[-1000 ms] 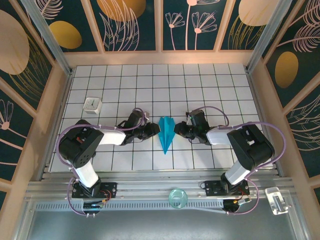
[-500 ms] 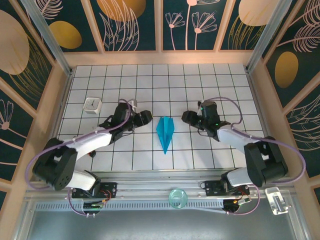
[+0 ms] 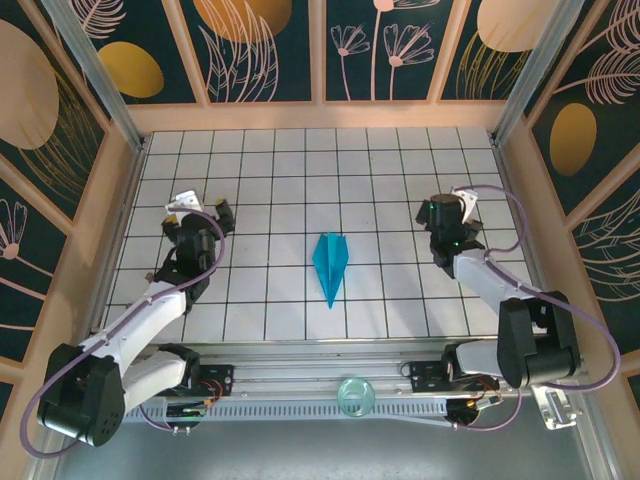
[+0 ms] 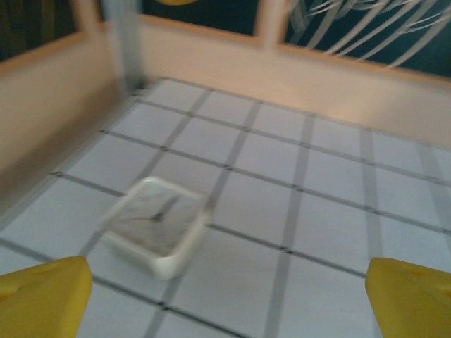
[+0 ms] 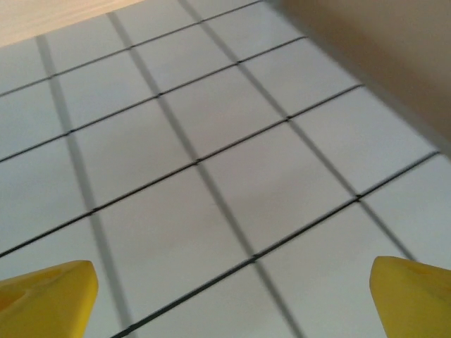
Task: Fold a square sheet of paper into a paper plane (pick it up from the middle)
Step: Reset both arms
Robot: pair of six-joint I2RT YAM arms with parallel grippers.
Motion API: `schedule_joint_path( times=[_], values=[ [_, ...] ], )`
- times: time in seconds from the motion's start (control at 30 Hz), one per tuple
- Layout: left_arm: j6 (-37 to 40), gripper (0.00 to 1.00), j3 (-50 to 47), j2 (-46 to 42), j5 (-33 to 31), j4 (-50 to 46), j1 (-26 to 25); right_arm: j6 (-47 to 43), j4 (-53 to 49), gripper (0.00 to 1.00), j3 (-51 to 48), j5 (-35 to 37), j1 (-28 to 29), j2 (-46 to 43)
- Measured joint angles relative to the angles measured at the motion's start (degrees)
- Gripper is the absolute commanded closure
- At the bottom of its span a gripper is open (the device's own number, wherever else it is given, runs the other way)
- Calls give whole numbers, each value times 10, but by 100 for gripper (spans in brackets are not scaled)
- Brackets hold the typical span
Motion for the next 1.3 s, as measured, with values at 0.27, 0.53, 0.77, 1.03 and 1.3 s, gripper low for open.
schedule_joint_path(
  times=[0.27, 0.53, 0.77, 1.03, 1.3],
  values=[
    [79, 1, -120, 110, -7, 184, 81, -80, 224, 2, -168, -35, -67, 14],
    [104, 1, -127, 172, 80, 363, 126, -110, 429, 5, -199, -148, -103, 30],
    [120, 1, -155, 254, 135, 508, 146, -123, 614, 3, -237, -214, -113, 135],
    [122, 1, -159, 263, 161, 551, 152, -127, 663, 1, -246, -224, -112, 147],
    [124, 1, -183, 263, 170, 596, 152, -138, 667, 1, -246, -223, -105, 147]
  ],
)
